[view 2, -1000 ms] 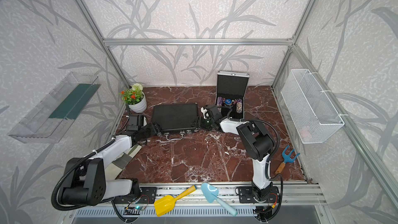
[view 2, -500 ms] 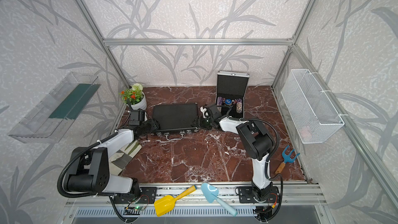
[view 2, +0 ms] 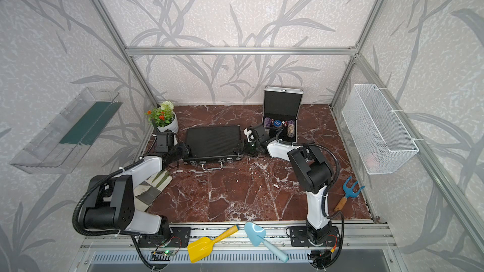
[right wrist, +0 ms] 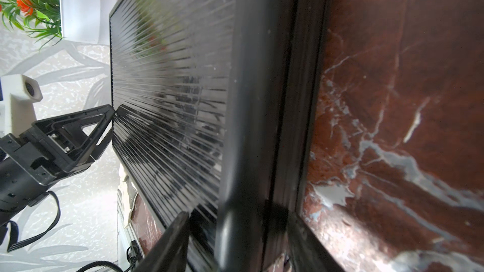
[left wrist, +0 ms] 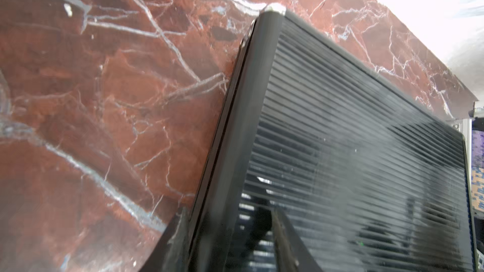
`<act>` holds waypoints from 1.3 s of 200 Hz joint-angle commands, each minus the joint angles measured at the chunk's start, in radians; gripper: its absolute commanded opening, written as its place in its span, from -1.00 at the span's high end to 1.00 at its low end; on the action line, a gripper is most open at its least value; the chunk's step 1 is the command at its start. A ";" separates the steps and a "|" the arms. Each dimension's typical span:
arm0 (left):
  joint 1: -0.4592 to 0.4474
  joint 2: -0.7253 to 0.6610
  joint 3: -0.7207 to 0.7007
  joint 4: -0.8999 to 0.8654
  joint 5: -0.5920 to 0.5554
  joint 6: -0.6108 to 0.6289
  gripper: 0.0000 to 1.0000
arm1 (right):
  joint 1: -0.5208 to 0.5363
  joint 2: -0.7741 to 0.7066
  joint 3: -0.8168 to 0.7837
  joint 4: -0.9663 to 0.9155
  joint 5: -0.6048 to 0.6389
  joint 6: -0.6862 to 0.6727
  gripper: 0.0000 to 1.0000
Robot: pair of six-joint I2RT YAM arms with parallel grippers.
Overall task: Open the poker set cases
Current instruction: Adjust the poker set case at the center of the board.
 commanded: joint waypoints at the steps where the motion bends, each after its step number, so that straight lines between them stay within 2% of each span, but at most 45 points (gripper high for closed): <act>1: -0.072 0.068 -0.045 0.032 0.182 -0.046 0.22 | -0.009 0.068 0.031 0.010 0.060 -0.001 -0.14; 73: -0.132 0.095 -0.045 0.082 0.214 -0.082 0.28 | -0.025 0.084 0.090 -0.017 0.067 -0.015 0.01; 119: -0.135 0.089 -0.089 0.141 0.250 -0.135 0.35 | -0.026 0.116 0.123 -0.005 0.056 0.011 0.07; 159: -0.129 0.048 -0.104 0.092 0.232 -0.124 0.44 | -0.022 0.142 0.137 0.044 0.051 0.054 0.14; 229: -0.100 0.085 -0.112 0.090 0.299 -0.133 0.46 | -0.004 0.241 0.262 0.070 0.011 0.113 0.24; 260: -0.099 0.075 -0.111 0.072 0.281 -0.118 0.46 | 0.006 0.227 0.241 0.061 0.014 0.108 0.23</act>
